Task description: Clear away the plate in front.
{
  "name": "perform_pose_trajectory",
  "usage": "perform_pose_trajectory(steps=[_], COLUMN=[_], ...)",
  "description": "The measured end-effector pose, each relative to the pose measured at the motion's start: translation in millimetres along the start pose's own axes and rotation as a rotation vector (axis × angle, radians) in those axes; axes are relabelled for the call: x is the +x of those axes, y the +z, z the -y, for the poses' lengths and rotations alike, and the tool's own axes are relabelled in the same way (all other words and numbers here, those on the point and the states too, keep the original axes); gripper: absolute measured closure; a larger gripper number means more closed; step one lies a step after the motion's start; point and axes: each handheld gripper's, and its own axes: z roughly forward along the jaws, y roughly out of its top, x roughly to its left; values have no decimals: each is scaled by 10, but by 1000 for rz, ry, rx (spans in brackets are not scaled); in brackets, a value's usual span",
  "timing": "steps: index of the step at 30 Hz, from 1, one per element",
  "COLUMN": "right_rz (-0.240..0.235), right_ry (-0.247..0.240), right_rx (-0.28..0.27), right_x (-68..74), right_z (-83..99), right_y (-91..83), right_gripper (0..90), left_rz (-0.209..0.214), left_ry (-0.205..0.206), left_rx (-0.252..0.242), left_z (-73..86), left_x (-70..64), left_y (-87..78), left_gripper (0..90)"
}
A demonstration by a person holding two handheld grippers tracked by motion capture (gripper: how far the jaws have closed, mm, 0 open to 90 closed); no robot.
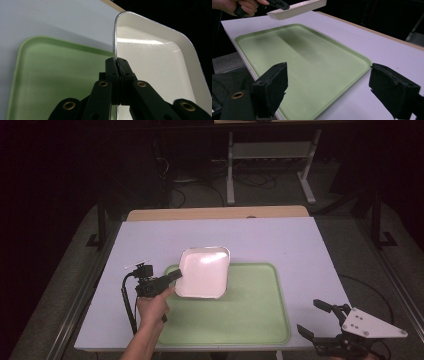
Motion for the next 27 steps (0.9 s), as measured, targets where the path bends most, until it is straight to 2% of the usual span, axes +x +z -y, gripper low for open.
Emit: perform_pose_trajectory(steps=[13, 18, 22, 27], right_rz=[-1, -1, -2, -6], right_ry=[-7, -9, -13, -15], right_rx=[-6, -9, -10, -8], right_x=[18, 24, 30, 37], right_z=[-12, -15, -15, -15], right_y=[-16, -31, -35, -30], right_gripper=[148, 149, 149, 150], left_rz=[7, -18, -48, -57], left_ry=[7, -8, 8, -2], left_rx=[-6, -11, -12, -1], left_z=[177, 321, 437, 545], left_x=[-120, -145, -172, -170], left_y=[-25, 3, 40, 105], left_gripper=[888, 888, 888, 888])
